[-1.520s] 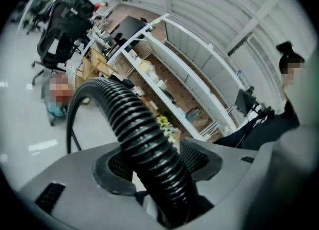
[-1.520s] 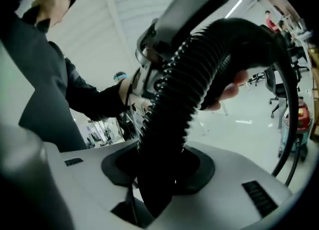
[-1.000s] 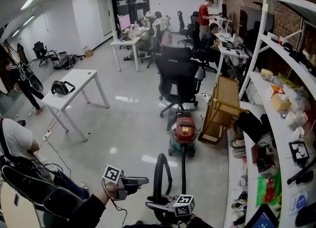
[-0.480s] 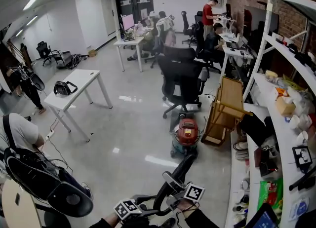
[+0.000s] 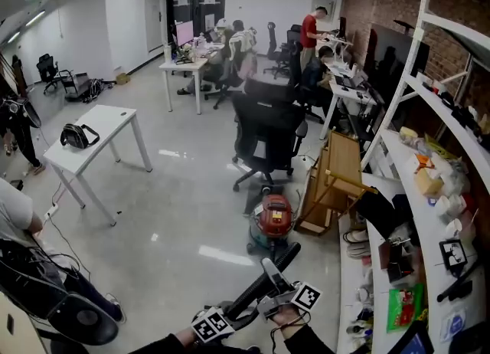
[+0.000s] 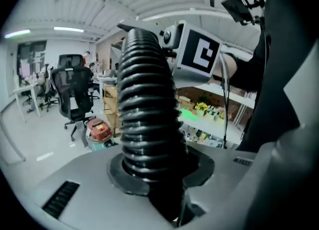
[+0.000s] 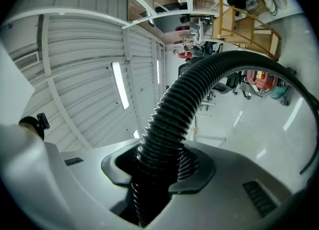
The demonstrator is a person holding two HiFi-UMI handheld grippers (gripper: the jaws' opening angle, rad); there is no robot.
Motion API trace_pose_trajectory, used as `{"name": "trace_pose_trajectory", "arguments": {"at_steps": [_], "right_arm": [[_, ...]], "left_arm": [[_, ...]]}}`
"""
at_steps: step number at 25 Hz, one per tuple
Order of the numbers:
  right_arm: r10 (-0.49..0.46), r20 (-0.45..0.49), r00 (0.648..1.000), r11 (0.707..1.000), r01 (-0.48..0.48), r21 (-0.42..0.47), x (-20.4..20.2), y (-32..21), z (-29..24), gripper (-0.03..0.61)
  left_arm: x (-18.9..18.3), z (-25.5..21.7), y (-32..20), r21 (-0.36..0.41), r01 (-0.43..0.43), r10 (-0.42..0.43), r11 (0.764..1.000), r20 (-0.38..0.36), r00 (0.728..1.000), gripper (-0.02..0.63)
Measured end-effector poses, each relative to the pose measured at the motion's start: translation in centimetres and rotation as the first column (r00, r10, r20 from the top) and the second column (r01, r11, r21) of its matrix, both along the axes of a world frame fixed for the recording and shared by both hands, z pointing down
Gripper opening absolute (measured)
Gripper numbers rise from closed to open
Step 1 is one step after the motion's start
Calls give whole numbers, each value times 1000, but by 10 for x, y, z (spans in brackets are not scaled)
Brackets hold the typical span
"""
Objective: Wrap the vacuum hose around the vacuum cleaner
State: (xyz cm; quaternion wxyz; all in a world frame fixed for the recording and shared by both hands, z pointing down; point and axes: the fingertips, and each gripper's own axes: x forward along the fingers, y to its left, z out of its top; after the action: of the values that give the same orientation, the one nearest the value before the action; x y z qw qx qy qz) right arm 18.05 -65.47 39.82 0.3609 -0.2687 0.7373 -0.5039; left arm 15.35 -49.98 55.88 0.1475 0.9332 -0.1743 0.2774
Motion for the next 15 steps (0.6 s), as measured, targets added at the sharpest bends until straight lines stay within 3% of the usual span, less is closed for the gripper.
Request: {"name": "trace_pose_trajectory", "arguments": {"at_steps": [3, 8, 11, 15], "right_arm": [[18, -5, 1000, 1000, -18, -1, -6, -20, -1, 161], [-28, -22, 999, 1000, 28, 12, -33, -40, 11, 214], [-8, 42, 999, 999, 9, -32, -38, -44, 26, 221], [97, 141, 985, 987, -77, -139, -44, -47, 46, 238]], "left_arm": [[-24, -19, -21, -4, -49, 49, 999, -55, 997, 114], [-73, -33, -52, 32, -185, 184, 982, 16, 983, 114], [-98, -36, -63, 13, -272, 271, 962, 71, 960, 114], [-114, -52, -89, 11, -301, 301, 954, 12, 954, 114]]}}
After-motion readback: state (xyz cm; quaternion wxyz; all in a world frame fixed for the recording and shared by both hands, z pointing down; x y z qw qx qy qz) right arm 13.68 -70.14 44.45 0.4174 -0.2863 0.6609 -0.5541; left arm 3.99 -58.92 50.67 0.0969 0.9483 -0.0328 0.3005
